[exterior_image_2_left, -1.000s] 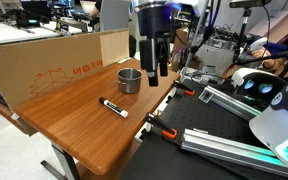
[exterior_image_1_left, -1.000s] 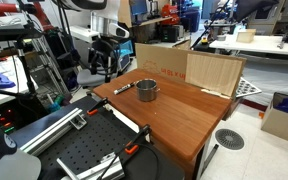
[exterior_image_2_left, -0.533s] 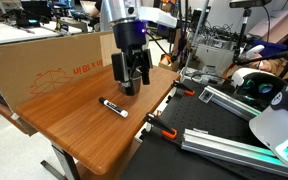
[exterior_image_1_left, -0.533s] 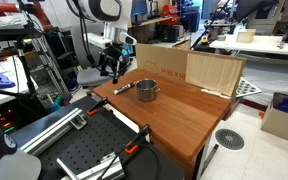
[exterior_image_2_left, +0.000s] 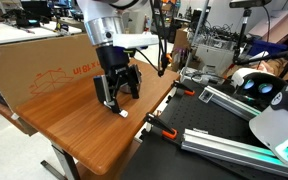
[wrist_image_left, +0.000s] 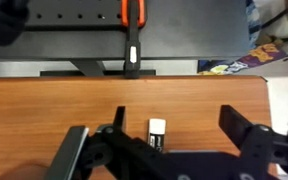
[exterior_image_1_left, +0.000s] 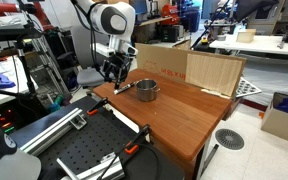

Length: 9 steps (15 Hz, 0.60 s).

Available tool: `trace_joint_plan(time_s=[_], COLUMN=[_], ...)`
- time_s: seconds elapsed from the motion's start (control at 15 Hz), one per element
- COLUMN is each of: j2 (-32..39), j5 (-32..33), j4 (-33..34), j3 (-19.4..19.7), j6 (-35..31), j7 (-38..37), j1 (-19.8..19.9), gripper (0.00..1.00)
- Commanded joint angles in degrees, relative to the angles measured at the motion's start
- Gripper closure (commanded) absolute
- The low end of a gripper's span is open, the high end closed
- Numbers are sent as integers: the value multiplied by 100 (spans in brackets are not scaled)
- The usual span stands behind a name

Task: Pick the marker and put it in the pot

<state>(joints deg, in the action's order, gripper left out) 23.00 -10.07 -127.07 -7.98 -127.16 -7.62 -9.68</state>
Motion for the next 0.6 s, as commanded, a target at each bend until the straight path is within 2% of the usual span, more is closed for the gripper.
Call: trace_joint_plan(time_s=[0.0,0.53], j2=[371,1099], j5=[278,866], j4=[331,969], j3=[102,351], j6=[-29,211], j7=[-455,-1294], j1=[-208,-540], gripper=[0,0])
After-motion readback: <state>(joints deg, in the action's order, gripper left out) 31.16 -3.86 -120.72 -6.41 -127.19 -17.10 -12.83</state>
